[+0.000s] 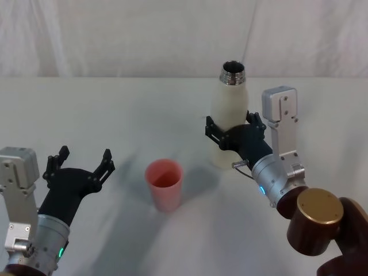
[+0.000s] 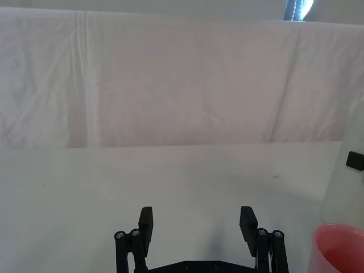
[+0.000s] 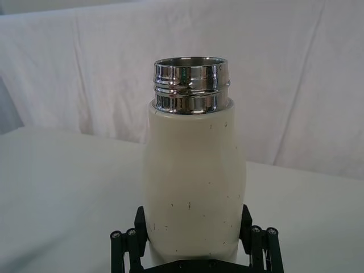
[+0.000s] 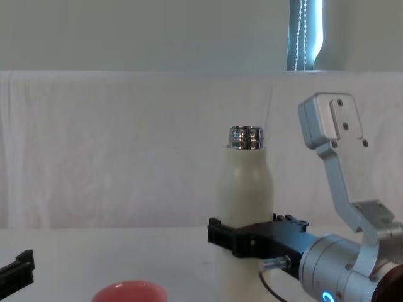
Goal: Grasp the thermos with one hand and pour water into the cup lid.
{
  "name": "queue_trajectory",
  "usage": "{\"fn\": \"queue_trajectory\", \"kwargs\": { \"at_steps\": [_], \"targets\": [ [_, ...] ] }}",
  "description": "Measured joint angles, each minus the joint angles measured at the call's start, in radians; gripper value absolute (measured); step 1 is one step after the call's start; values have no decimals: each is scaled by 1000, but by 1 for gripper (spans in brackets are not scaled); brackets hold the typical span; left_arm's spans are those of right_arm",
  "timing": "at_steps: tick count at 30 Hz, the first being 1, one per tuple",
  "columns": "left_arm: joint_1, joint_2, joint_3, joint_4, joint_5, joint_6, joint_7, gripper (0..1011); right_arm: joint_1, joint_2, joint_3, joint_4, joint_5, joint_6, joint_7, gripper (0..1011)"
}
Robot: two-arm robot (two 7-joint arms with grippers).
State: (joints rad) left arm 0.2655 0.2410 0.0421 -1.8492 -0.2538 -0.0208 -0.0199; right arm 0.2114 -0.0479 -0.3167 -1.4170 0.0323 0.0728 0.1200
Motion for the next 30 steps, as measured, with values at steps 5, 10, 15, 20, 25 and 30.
{"fn": "queue_trajectory", "kwargs": {
  "at_steps": [5, 10, 15, 20, 25, 30],
  "targets": [
    [0, 0, 0, 0, 0, 0, 0, 1001, -8, 2, 3, -27, 3, 5, 0, 950],
    [0, 0, 0, 0, 0, 0, 0, 1001, -18, 12, 4, -73, 3, 20, 0, 950],
    [0, 0, 0, 0, 0, 0, 0, 1001, -29, 26, -2, -119, -16, 42, -4, 950],
    [0, 0, 0, 0, 0, 0, 0, 1001, -40, 40, -4, -159, -34, 63, -6, 950],
    [0, 0, 0, 0, 0, 0, 0, 1001, -43, 44, -4, -172, -40, 69, -6, 950],
    [0, 0, 0, 0, 0, 0, 0, 1001, -43, 43, -4, -170, -40, 68, -6, 950]
  ]
}}
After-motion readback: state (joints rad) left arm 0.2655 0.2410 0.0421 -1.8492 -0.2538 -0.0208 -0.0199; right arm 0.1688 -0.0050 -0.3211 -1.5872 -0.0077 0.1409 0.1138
